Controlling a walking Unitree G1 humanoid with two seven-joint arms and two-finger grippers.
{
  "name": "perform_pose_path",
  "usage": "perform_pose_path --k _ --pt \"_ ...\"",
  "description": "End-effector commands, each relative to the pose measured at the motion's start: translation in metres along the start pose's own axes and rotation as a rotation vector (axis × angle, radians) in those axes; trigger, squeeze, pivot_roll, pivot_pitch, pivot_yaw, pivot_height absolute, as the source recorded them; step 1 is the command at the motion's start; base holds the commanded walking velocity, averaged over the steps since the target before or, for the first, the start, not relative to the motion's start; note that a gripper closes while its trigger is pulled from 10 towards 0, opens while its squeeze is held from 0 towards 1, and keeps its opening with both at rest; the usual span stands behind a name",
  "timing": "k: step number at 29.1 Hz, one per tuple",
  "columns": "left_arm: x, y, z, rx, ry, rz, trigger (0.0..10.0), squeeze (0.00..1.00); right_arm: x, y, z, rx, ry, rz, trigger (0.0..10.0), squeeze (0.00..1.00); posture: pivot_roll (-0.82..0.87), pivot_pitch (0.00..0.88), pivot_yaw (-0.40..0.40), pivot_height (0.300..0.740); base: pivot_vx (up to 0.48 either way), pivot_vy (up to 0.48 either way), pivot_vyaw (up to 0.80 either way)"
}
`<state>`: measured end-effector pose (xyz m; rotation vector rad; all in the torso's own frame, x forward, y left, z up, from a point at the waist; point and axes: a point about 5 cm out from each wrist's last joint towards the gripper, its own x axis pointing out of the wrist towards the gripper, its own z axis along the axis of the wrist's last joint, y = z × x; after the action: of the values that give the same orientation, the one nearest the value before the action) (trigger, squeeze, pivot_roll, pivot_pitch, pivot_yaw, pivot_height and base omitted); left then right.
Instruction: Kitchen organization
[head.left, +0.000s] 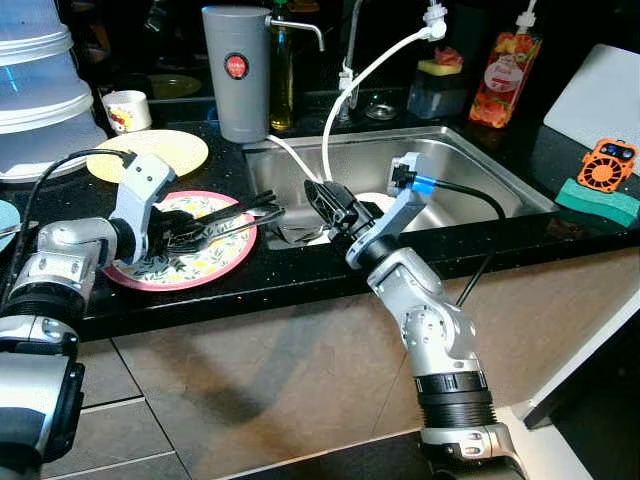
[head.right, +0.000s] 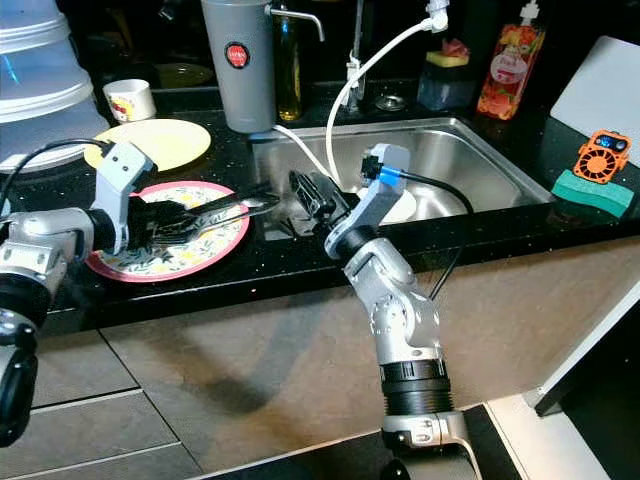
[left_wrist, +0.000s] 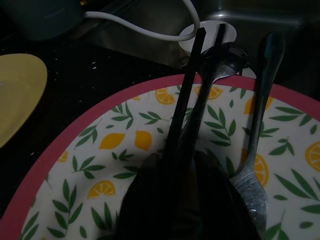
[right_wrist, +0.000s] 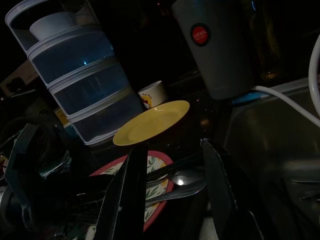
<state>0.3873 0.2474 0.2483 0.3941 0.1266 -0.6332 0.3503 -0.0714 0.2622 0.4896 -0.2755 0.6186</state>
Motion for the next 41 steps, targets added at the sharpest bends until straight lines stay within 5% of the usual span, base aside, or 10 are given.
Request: perform_pose_path --k 1,22,23,25,29,31,32,34,35,41 --pt "-0.006 0.003 -0.009 0.003 0.056 0.002 0.0 0.0 -0.001 0.001 0.0 0.008 0.005 0.004 10.0 0.0 0.07 0.088 0.022 0.74 0.0 0.0 0.0" --pt "-0.019 0.02 0.023 0.003 -0.15 0.078 0.5 0.0 -0.001 0.001 0.001 0.002 0.001 0.007 10.0 0.0 0.06 0.083 0.021 0.74 0.0 0.0 0.0" --pt "-0.02 0.021 0.026 0.005 -0.166 0.079 10.0 0.0 -0.001 0.001 0.002 0.002 0.001 0.008 10.0 0.0 0.06 0.083 0.021 0.74 0.0 0.0 0.0" --pt "-0.021 0.022 0.028 0.011 -0.179 0.084 10.0 0.0 -0.001 0.001 0.002 0.002 0.001 0.009 10.0 0.0 0.06 0.083 0.021 0.74 0.0 0.0 0.0" --pt "-0.035 0.031 0.073 -0.084 -0.513 0.121 10.0 0.0 -0.002 0.002 0.008 0.037 -0.019 0.024 10.0 0.0 0.05 0.078 0.022 0.74 0.0 0.0 0.0" --pt "-0.037 0.03 0.084 -0.133 -0.598 0.089 10.0 0.0 -0.003 0.003 0.01 0.07 -0.035 0.035 10.0 0.0 0.05 0.076 0.017 0.74 0.0 0.0 0.0" --pt "-0.041 0.018 0.098 -0.18 -0.705 -0.052 10.0 0.0 -0.005 0.006 0.019 0.161 -0.082 0.078 10.0 0.0 0.05 0.076 0.015 0.74 0.0 0.0 0.0" --pt "-0.041 0.007 0.1 -0.18 -0.719 -0.138 10.0 0.0 -0.007 0.009 0.024 0.208 -0.105 0.115 10.0 0.0 0.05 0.076 0.015 0.74 0.0 0.0 0.0" --pt "-0.041 -0.018 0.1 -0.2 -0.719 -0.292 10.0 0.0 -0.013 0.016 0.031 0.292 -0.124 0.216 10.0 0.0 0.05 0.074 0.011 0.74 0.0 0.0 0.0" --pt "-0.044 -0.082 0.06 -0.208 -0.519 -0.544 10.0 0.0 -0.043 0.029 0.021 0.259 0.084 0.492 10.0 0.0 0.04 0.074 -0.001 0.74 0.0 0.0 0.0"
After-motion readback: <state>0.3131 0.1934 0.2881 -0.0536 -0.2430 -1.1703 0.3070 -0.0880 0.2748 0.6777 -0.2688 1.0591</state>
